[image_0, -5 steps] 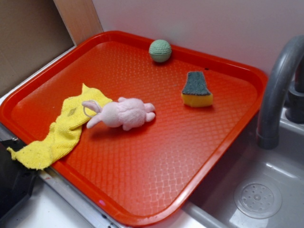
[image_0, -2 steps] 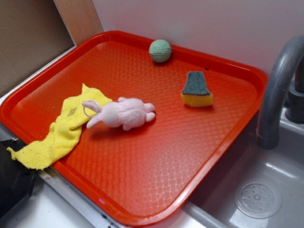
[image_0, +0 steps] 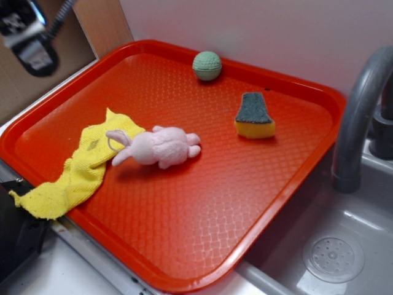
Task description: Grab the pink bunny.
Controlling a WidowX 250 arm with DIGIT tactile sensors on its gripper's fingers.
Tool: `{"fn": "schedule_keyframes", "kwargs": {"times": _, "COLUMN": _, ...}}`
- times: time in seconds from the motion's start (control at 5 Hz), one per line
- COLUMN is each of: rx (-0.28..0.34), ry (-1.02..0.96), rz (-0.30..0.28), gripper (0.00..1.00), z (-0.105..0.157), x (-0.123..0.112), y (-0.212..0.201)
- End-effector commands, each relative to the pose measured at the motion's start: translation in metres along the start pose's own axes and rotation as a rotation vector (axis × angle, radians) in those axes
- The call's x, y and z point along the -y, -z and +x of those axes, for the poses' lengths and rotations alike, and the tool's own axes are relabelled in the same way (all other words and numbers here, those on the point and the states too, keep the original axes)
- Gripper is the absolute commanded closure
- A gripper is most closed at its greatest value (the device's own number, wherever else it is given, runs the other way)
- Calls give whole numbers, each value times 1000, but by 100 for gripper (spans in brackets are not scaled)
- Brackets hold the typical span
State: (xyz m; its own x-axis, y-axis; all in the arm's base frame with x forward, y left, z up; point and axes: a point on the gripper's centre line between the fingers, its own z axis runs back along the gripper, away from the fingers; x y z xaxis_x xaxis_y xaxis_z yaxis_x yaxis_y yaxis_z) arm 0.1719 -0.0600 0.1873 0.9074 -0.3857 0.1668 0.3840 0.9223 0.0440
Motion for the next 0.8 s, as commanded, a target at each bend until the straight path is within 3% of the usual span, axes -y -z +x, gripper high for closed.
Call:
{"fn": "schedule_keyframes", "kwargs": {"times": 0.0, "rx": -14, "ry": 107, "rz": 61, "gripper": 0, "z": 25, "x": 12, "y": 54}}
{"fn": "schedule_keyframes", "kwargs": {"times": 0.6, "rx": -158, "ry": 186, "rz": 159, "gripper": 0, "z": 13, "x": 4, "y": 147}}
